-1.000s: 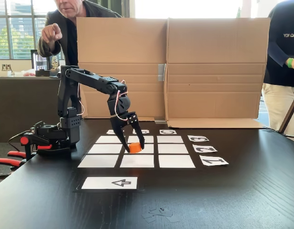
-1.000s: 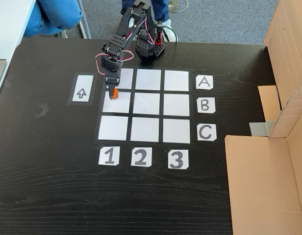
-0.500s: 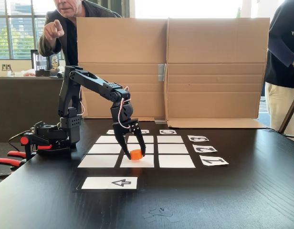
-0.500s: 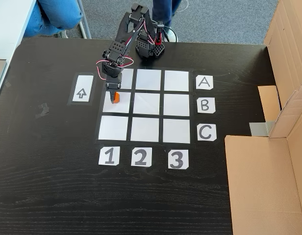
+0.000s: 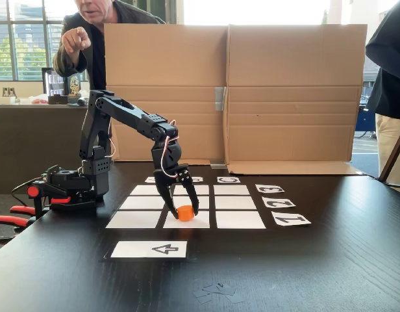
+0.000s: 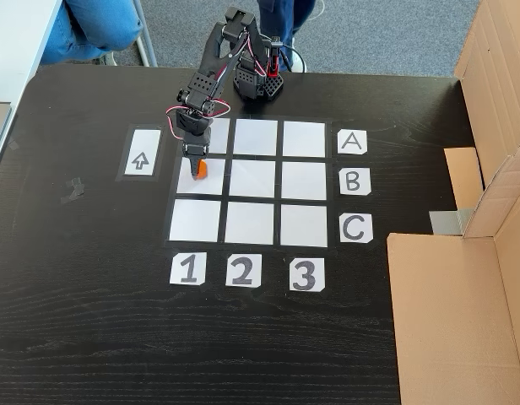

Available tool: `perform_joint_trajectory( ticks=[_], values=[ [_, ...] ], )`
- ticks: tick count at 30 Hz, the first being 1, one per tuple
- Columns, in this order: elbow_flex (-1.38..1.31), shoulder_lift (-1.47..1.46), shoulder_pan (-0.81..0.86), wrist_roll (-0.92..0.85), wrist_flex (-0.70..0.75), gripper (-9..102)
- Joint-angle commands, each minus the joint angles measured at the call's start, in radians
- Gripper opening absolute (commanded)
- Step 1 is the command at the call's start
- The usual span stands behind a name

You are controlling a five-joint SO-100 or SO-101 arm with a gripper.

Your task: Pick up the round, orange token and place it in the grid on square B1.

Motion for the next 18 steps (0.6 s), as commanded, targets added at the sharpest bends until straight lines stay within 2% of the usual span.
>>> perform_joint_trajectory(
  ticks=[1, 5, 7, 14, 18],
  values=[
    [-0.003, 0.006, 0.009, 0.011, 0.008, 68],
    [-0.003, 0.014, 0.015, 0.020, 0.005, 78],
    [0.003, 0.028, 0.020, 0.023, -0.003, 78],
    [0.038, 0.127, 0.044, 0.038, -0.009, 97],
    [0.043, 0.250, 0.095, 0.077, -0.041, 97]
  ],
)
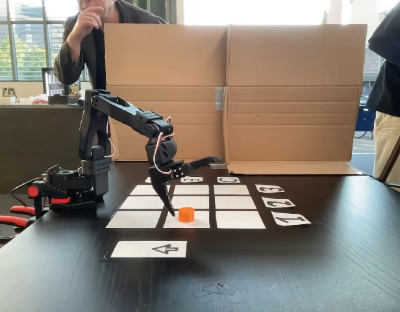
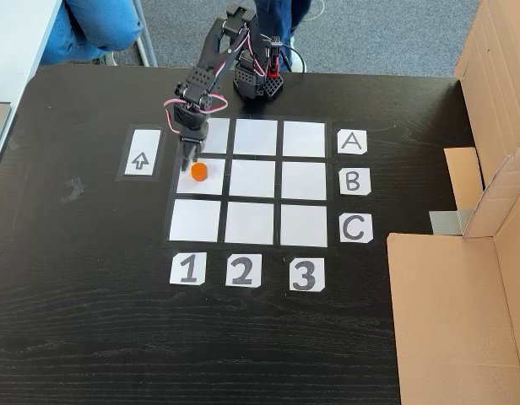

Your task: Pick up the round, orange token and place it in the grid on square B1.

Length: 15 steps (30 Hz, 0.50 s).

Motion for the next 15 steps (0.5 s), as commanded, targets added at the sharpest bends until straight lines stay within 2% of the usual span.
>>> perform_joint_trajectory(
  ticks=[1, 9, 15],
  values=[
    [0.006, 0.150, 0.046, 0.028, -0.037, 97],
    [0.023, 0.414, 0.204, 0.035, -0.106, 97],
    [0.012, 0.597, 0.393, 0.081, -0.216, 97]
  ],
)
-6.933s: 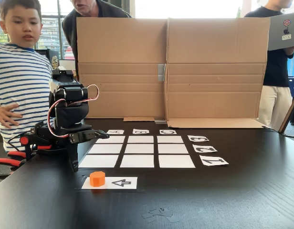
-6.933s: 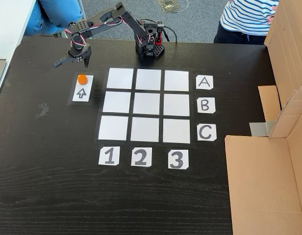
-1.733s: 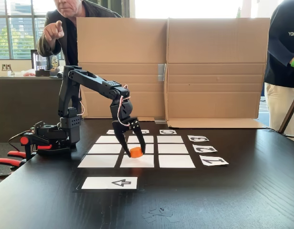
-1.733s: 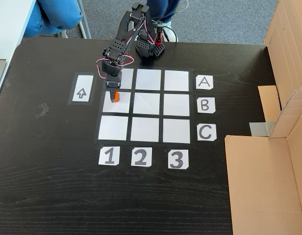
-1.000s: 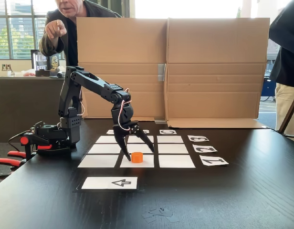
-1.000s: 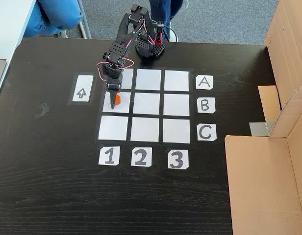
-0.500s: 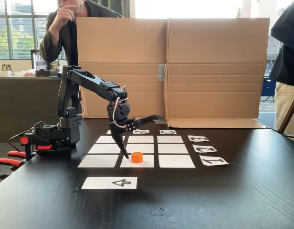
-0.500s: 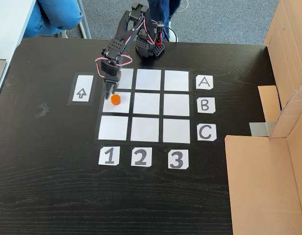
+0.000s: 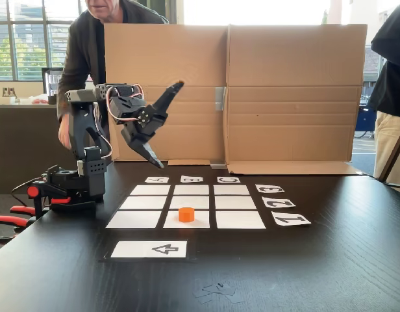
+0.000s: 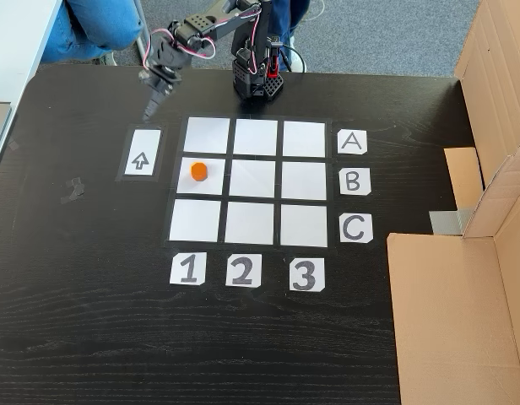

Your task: Pick up the round, orange token and place it in the grid on square B1.

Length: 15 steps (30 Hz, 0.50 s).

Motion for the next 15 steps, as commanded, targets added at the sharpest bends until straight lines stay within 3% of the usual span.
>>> perform_joint_trajectory(
  ticks=[1, 8, 11, 13, 15],
  values=[
    [-0.012, 0.152, 0.115, 0.046, -0.104, 97],
    [-0.025, 0.316, 0.387, 0.163, -0.225, 97],
    [-0.028, 0.368, 0.515, 0.189, -0.227, 91],
    [-0.017, 0.403, 0.611, 0.221, -0.224, 75],
    [0.003, 0.436, 0.698, 0.247, -0.215, 48]
  ],
)
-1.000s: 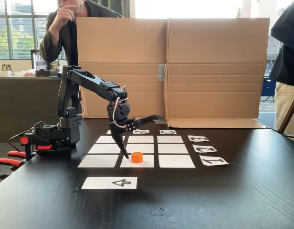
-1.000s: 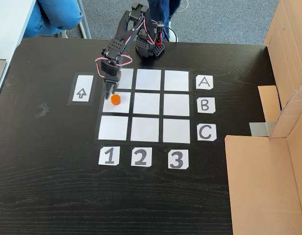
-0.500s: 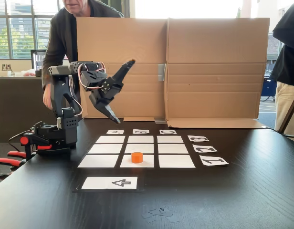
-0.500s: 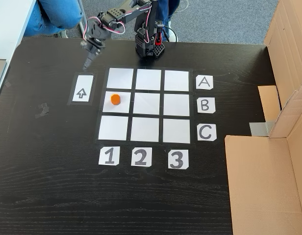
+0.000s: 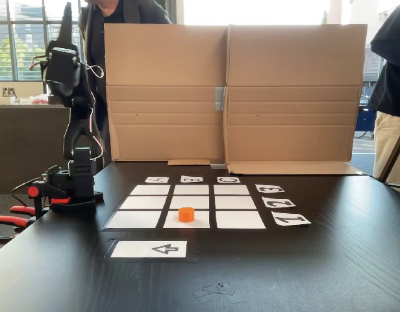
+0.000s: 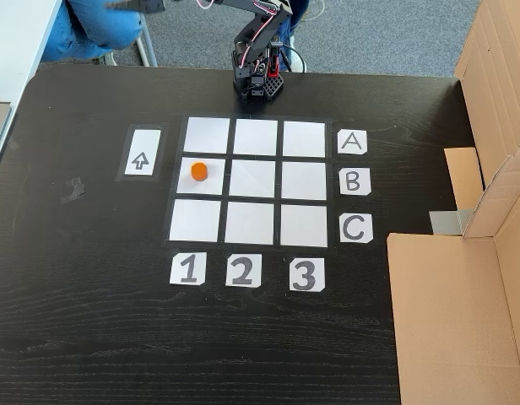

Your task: Pick up the round, orange token and place it in the grid on square B1.

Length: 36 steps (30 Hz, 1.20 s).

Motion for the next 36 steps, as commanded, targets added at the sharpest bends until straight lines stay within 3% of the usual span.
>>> perform_joint_trajectory(
  ticks=[1, 4, 7, 13, 29, 36],
  values=[
    [0.012, 0.072, 0.123, 0.061, -0.006, 33],
    [0.061, 0.120, 0.235, 0.127, -0.005, -1],
    [0.155, 0.183, 0.316, 0.179, 0.025, -1],
    [0.399, 0.322, 0.344, 0.181, 0.219, -1],
    [1.005, 0.862, 0.295, 0.178, 0.305, -1],
    [1.114, 0.996, 0.291, 0.176, 0.330, -1]
  ],
)
